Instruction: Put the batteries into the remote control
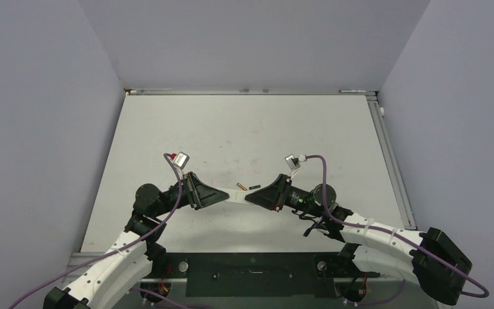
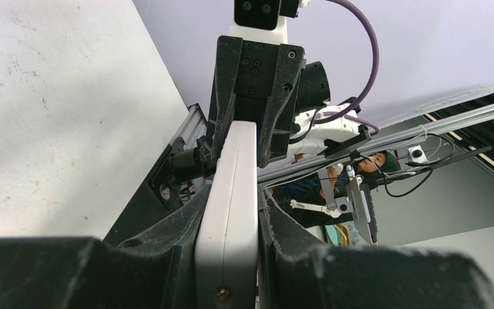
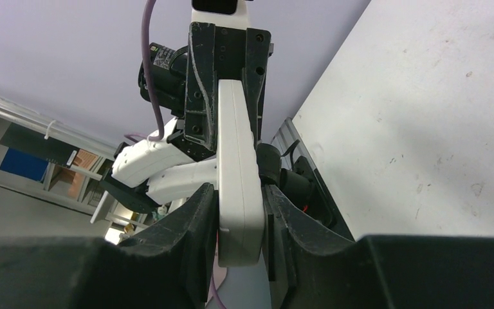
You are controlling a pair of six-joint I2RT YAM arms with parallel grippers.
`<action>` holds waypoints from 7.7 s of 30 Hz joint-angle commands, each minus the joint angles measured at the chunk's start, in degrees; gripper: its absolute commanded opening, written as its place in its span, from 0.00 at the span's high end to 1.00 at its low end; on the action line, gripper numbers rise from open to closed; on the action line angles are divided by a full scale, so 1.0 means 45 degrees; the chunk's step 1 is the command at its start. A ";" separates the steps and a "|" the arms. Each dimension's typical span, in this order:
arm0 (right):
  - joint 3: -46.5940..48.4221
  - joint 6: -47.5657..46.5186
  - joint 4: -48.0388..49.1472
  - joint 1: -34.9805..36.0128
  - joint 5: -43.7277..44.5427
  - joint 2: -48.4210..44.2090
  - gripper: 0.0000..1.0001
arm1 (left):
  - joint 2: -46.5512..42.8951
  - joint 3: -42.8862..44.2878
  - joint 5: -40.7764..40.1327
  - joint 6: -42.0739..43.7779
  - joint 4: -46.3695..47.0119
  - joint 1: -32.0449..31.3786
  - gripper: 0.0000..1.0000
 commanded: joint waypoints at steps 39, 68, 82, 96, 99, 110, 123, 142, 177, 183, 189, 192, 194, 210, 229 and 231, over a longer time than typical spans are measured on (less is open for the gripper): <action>-0.0333 -0.0437 -0.0783 0.0098 0.0510 -0.1802 0.79 | 0.0005 0.0283 0.0135 0.0328 0.0097 0.0089 1.00; -0.0191 -0.0782 -0.2286 0.0127 0.0801 -0.2632 0.73 | 0.0162 0.0566 0.0234 0.0611 -0.0193 0.0108 1.00; -0.0254 -0.0900 -0.2983 0.0133 0.0928 -0.3159 0.73 | 0.0351 0.0708 0.0245 0.0972 -0.0439 0.0108 1.00; -0.0176 -0.1035 -0.3423 0.0173 0.0976 -0.3333 0.71 | 0.0511 0.0771 0.0328 0.1050 -0.0452 0.0108 1.00; -0.0157 -0.1065 -0.3510 0.0163 0.0976 -0.3396 0.72 | 0.0521 0.0810 0.0340 0.1155 -0.0578 0.0108 1.00; -0.0057 -0.1273 -0.4266 0.0193 0.1111 -0.3855 0.77 | 0.0716 0.0903 0.0385 0.1530 -0.0963 0.0107 1.00; 0.0257 -0.1661 -0.5196 0.0222 0.1209 -0.4055 0.79 | 0.0925 0.1183 0.0401 0.2080 -0.1650 0.0111 1.00; 0.0258 -0.1598 -0.5607 0.0265 0.1310 -0.4594 0.91 | 0.1143 0.1513 0.0296 0.2733 -0.2383 0.0184 1.00; 0.4835 -0.6891 -1.3909 -0.0710 0.6815 -0.2072 0.91 | 0.1586 0.1546 -0.0107 0.4351 -0.4855 0.0342 1.00; 0.5006 -0.7656 -1.3764 -0.2615 0.5669 -0.0590 0.91 | 0.1681 0.1191 -0.0012 0.4231 -0.4644 0.0342 1.00; 0.4804 -0.7777 -1.3154 -0.4696 0.3831 0.0635 0.91 | 0.1721 0.0958 0.0084 0.4101 -0.4474 0.0342 1.00; 0.4628 -0.7699 -1.2751 -0.5698 0.3047 0.1118 0.92 | 0.1772 0.0866 0.0117 0.4078 -0.4418 0.0342 1.00; 0.4545 -0.7679 -1.2506 -0.6377 0.2499 0.1399 0.92 | 0.1855 0.0788 0.0140 0.4035 -0.4308 0.0342 1.00; 0.3489 -0.6440 -0.9017 -0.9708 -0.0348 0.4274 0.92 | 0.2758 0.0503 0.0308 0.3630 -0.3059 0.0342 1.00; 0.3553 -0.5315 -0.6123 -1.0510 -0.0869 0.7318 0.89 | 0.3595 0.0421 0.0507 0.3567 -0.2300 0.0342 1.00; 0.3596 -0.5302 -0.6014 -1.0572 -0.0900 0.7537 0.88 | 0.3629 0.0392 0.0503 0.3555 -0.2250 0.0342 1.00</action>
